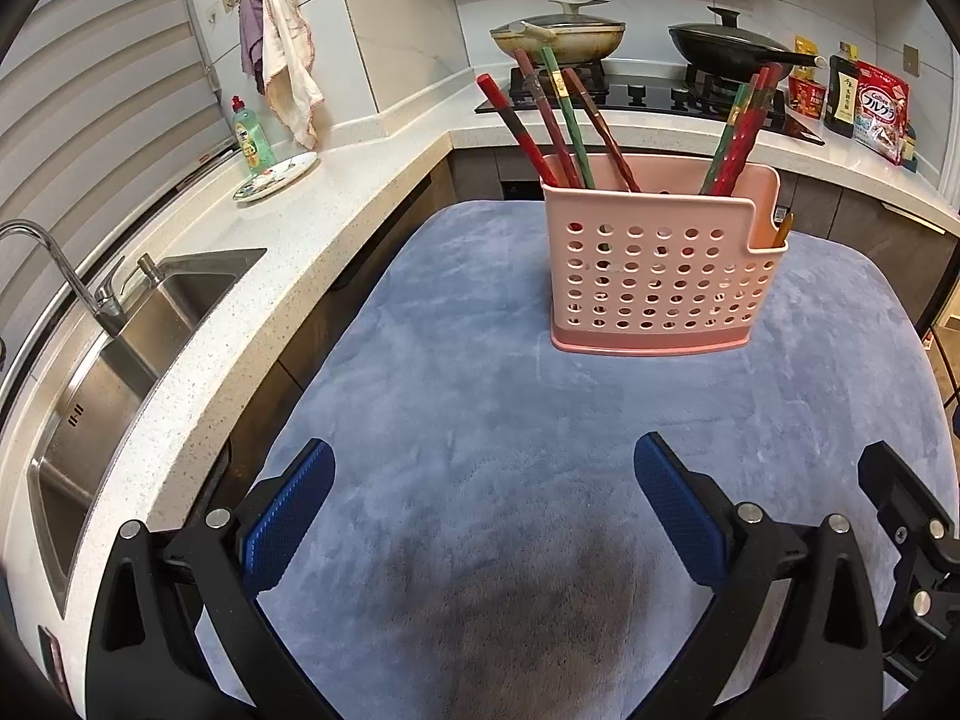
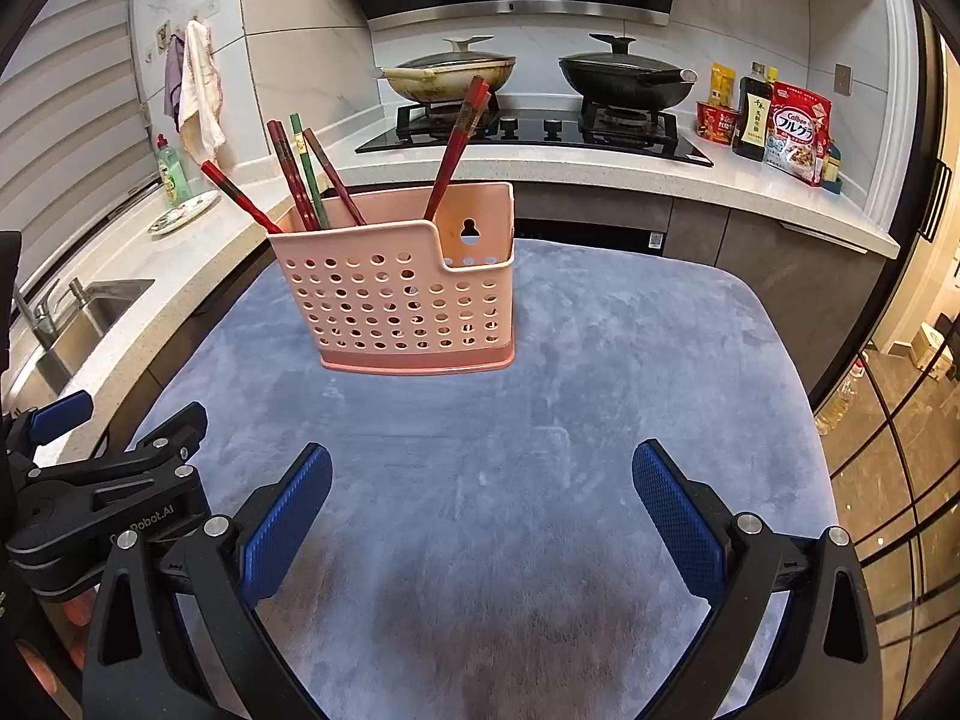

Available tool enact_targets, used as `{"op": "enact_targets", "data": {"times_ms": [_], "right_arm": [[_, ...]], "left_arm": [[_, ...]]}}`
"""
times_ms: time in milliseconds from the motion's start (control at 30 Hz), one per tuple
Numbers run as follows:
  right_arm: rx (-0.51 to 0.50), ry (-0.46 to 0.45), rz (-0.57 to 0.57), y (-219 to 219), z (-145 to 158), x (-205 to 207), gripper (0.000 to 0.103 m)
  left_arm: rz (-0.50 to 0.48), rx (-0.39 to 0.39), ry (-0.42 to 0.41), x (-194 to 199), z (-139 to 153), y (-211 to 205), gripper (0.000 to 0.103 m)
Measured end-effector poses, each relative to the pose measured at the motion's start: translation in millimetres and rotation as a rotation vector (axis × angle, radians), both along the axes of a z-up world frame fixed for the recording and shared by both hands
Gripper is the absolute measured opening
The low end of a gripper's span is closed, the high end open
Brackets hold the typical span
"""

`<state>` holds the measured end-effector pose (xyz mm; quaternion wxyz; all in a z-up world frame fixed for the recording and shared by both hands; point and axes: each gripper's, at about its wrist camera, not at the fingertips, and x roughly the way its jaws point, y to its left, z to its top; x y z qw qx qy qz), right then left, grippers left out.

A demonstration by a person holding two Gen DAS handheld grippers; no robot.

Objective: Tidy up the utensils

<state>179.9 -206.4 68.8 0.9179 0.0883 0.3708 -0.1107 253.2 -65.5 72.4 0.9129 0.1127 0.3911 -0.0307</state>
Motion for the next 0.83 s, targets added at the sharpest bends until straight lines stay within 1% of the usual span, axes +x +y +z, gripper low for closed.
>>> {"op": "enact_targets", "data": {"times_ms": [567,700,833], "right_arm": [[-0.003,0.005,0.001,2.1,-2.0,4.8,0.097],[-0.001,0.006,0.001,2.3,-2.5,6.0,0.097],[-0.001,0.004,0.001,3.0,-2.1,6.8,0.097]], "left_arm": [[-0.017,0.007,-0.01,1.6,2.7,-4.1,0.095],[-0.015,0.021,-0.022,0.2,4.1,-6.4,0.095],[-0.019,0.01,-0.016,0.9,4.6,-5.4,0.095]]}}
